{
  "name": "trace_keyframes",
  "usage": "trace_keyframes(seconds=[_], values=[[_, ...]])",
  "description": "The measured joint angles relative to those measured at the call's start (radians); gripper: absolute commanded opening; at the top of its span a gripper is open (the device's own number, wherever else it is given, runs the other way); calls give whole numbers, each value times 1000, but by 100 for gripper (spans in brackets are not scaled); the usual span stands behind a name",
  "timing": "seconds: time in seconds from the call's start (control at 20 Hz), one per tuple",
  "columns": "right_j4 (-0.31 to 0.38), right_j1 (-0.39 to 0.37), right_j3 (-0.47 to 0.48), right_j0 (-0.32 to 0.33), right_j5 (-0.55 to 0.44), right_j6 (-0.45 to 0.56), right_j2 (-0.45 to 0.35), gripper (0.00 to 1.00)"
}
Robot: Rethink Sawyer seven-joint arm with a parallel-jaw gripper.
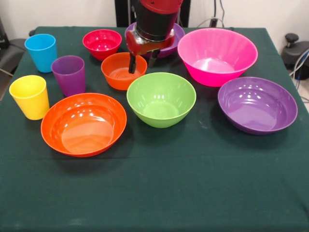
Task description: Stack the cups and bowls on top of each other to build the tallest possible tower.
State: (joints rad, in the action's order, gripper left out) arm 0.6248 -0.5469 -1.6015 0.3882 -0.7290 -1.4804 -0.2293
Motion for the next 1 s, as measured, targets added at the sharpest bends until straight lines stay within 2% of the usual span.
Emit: trace_keyframes(seconds=[1.0], values=[[16,-5,-2,8,-12,0,-1,100]])
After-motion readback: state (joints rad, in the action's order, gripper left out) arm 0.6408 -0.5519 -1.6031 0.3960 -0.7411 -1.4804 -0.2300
